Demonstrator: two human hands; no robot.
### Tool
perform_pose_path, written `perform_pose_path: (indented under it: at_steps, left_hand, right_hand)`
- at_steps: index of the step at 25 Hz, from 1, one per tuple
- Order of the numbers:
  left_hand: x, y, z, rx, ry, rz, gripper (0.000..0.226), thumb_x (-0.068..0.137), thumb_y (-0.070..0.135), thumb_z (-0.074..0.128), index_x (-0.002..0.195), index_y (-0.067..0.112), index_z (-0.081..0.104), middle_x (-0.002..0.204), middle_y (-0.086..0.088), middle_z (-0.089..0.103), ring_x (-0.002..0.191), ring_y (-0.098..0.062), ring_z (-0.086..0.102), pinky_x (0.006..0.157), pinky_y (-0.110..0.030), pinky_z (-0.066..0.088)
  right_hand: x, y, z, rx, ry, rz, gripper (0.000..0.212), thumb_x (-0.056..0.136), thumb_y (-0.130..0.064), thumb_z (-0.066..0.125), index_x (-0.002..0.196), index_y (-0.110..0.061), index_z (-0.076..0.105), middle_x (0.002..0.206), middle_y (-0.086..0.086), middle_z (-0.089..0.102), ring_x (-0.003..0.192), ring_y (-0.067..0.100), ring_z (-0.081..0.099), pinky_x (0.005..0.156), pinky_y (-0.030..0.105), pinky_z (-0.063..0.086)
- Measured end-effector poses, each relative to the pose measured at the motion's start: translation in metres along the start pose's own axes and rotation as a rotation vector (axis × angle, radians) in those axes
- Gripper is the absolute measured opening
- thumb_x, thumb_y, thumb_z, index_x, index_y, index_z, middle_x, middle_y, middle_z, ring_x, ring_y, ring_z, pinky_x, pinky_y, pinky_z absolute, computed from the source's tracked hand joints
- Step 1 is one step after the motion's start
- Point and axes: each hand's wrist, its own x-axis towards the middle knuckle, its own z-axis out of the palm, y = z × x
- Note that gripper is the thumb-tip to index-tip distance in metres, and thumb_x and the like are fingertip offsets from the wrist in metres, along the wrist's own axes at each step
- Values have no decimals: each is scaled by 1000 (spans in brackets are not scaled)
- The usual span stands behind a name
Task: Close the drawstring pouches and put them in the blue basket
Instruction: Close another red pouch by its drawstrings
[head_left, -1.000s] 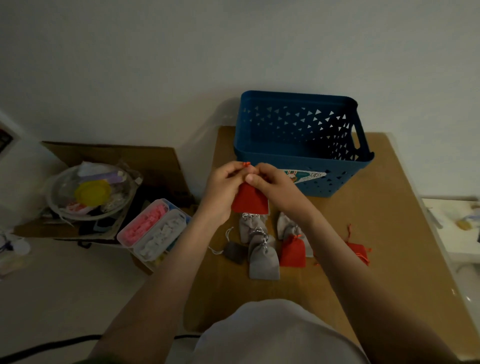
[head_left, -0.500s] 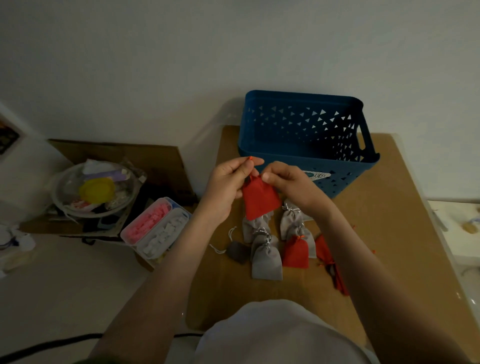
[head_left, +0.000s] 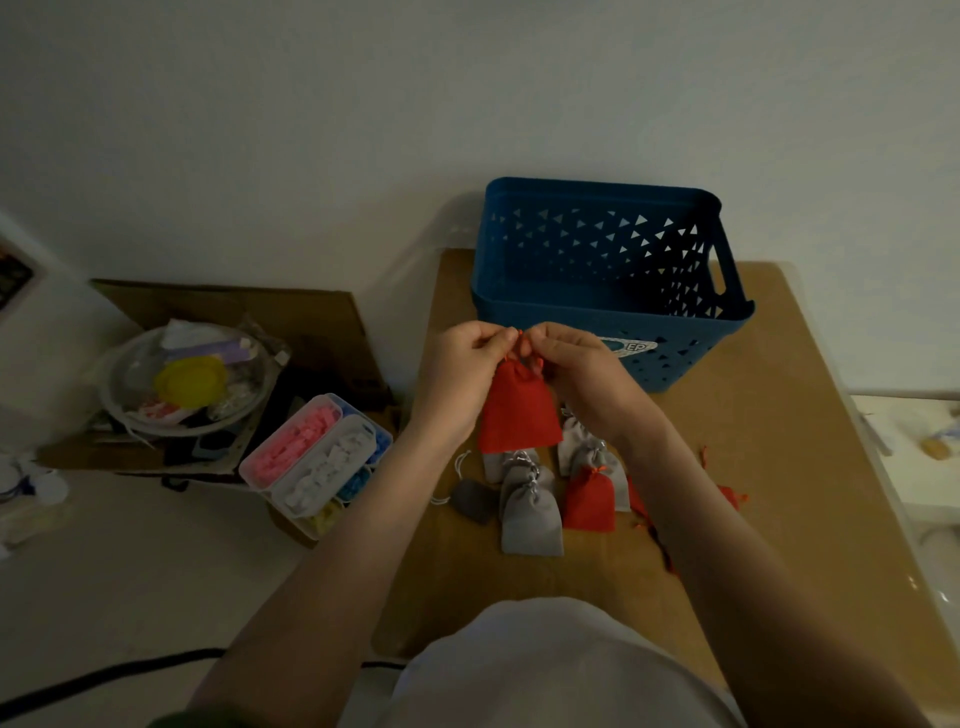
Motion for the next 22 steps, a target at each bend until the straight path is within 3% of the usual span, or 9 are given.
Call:
perform_pose_path:
  at_steps: [3, 7, 11, 15, 18, 22]
  left_hand:
    - [-1, -3, 0, 72, 33, 6, 14, 91, 29, 59, 80, 29, 68, 81, 1, 71, 81, -17, 67, 83, -44, 55]
    - [-4, -1, 0, 168, 85, 63, 12, 91, 32, 59, 84, 28, 67, 82, 4, 69, 80, -13, 65, 77, -42, 55]
    - [-6, 3, 0, 256, 130, 135, 12, 93, 30, 56, 86, 27, 65, 81, 9, 66, 78, -7, 62, 72, -33, 53]
    - [-8, 3, -1, 176, 114, 165, 15, 94, 29, 55, 87, 28, 67, 79, 11, 66, 76, -4, 62, 68, -26, 50]
    - [-10, 2, 0, 99, 101, 150, 19, 95, 29, 54, 81, 34, 65, 80, 9, 68, 79, -8, 64, 73, -33, 53]
    - [-14, 4, -4, 44, 42, 185, 20, 94, 26, 56, 79, 35, 66, 80, 11, 70, 82, -7, 65, 77, -32, 53]
  right_hand:
    - [0, 0, -2, -27, -8, -6, 25, 99, -7, 38, 82, -7, 57, 70, 3, 51, 67, 13, 47, 69, 24, 36]
    - [0, -1, 2, -140, 82, -49, 19, 99, -10, 46, 84, -8, 58, 77, 4, 59, 71, 11, 56, 71, 22, 47]
    - [-1, 4, 7, -185, 147, -134, 10, 96, -11, 53, 89, -7, 58, 81, 4, 60, 74, 10, 57, 71, 22, 47]
    - [-2, 6, 11, -271, 184, -254, 8, 94, -8, 56, 87, -11, 59, 79, 2, 59, 74, 10, 54, 68, 22, 43]
    - [-2, 4, 17, -437, 225, -342, 4, 92, -3, 57, 92, -7, 56, 76, 3, 56, 71, 10, 51, 66, 21, 41]
    - [-3, -1, 18, -493, 268, -362, 19, 91, -4, 60, 106, -11, 52, 74, 14, 61, 67, 16, 56, 64, 27, 45]
